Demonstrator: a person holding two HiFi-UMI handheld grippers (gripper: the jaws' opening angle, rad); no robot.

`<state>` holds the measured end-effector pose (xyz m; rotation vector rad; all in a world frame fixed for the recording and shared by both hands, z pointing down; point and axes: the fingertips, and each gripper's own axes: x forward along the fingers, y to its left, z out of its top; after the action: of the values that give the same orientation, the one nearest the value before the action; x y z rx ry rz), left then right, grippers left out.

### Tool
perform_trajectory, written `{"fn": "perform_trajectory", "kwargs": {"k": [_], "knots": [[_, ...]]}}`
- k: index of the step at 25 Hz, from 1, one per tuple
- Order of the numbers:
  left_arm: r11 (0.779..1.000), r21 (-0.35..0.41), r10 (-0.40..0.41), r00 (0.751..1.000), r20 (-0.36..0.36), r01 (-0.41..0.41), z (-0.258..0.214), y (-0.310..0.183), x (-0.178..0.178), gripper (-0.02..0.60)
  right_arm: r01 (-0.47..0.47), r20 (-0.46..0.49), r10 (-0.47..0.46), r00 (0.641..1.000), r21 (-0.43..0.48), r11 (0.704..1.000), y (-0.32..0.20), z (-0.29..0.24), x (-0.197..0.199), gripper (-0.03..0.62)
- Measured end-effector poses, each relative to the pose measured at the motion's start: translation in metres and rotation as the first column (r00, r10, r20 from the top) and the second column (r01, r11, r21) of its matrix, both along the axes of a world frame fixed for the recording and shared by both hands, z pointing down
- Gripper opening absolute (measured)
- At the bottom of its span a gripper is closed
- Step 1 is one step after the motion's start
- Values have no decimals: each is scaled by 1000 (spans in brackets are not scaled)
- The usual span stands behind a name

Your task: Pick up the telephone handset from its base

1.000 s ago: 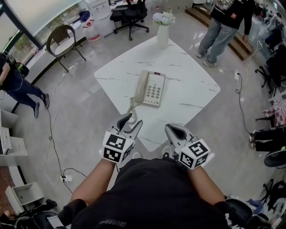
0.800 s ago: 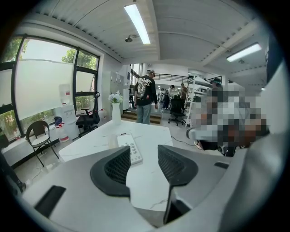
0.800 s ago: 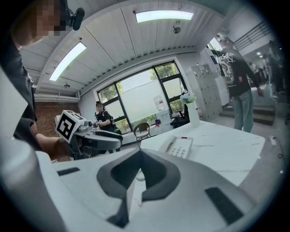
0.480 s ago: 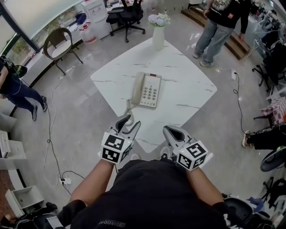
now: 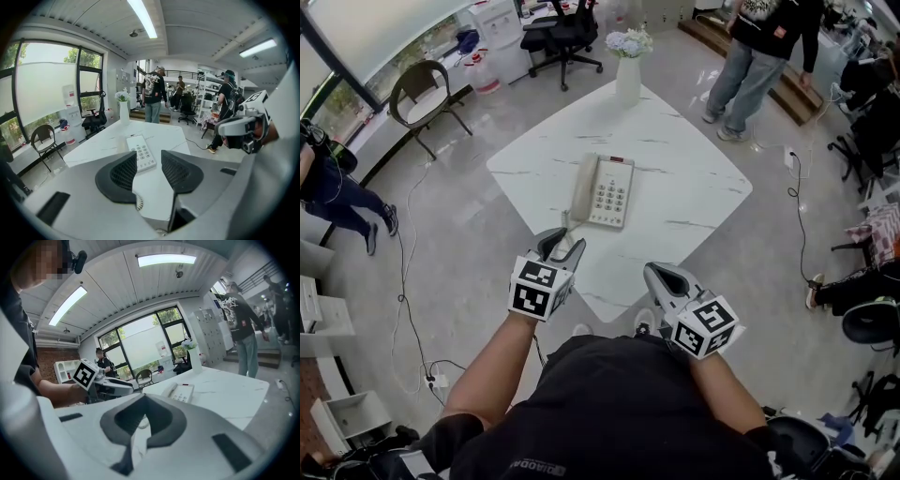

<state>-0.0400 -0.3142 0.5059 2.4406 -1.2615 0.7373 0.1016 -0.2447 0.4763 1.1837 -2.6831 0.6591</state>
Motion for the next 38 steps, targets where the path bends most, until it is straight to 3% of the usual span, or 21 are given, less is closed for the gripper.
{"fn": "perform_trajectory", "kwargs": {"k": [16, 20, 29, 38], "knots": [[993, -57, -98, 992, 86, 103, 55, -106, -2, 167, -58, -29, 57, 998, -34, 998, -7, 11, 44, 0], [984, -113, -125, 988, 87, 135, 75, -132, 0, 173, -74, -32, 73, 997, -46, 996, -11, 15, 54, 0], [972, -148, -159, 976, 146, 181, 116, -181, 2, 184, -121, -49, 117, 992, -86, 989, -17, 27, 76, 0], [944, -224, -205, 962, 181, 243, 144, -203, 4, 216, -144, -63, 137, 989, -130, 981, -21, 41, 92, 0]]}}
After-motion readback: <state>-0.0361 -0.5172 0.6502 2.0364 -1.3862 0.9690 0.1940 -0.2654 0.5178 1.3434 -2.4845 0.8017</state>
